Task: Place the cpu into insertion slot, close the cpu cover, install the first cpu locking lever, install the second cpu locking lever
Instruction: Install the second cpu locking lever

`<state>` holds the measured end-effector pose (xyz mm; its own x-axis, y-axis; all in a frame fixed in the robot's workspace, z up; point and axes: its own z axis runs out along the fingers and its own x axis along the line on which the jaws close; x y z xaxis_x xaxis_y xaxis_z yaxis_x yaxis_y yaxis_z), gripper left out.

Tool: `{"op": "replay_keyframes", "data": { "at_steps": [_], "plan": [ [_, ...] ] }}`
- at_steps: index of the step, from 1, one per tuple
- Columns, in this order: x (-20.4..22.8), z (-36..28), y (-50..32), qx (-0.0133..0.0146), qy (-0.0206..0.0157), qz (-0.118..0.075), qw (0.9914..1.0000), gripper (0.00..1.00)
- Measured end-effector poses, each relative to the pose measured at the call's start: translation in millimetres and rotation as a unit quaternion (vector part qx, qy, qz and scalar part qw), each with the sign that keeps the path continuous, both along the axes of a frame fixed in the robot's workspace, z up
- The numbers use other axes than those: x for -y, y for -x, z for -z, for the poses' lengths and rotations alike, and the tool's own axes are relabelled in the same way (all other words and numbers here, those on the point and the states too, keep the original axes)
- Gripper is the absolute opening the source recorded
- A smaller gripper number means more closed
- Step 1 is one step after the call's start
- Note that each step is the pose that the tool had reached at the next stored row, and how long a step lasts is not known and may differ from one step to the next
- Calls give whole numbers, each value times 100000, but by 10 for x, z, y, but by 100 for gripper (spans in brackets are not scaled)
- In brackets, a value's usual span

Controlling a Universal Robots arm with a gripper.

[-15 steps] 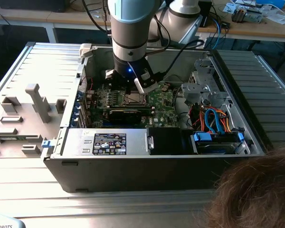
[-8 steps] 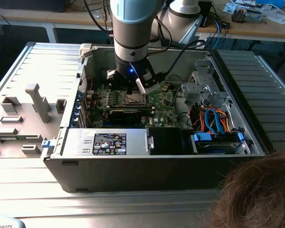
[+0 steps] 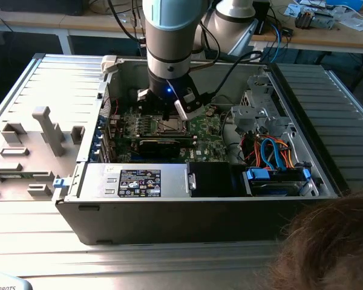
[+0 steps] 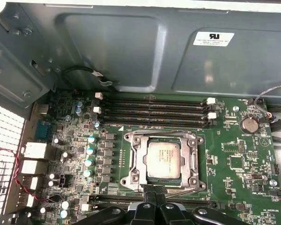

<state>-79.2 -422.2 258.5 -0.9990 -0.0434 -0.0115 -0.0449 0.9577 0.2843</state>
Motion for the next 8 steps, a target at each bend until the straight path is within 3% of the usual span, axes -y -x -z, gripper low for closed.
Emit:
{"op": "replay_keyframes", "data": {
  "at_steps": [4,8],
  "plan": [
    [2,0,-137,-79,2,1,100000,11],
    [79,0,-143,-89,-8,2,100000,11]
  ]
}}
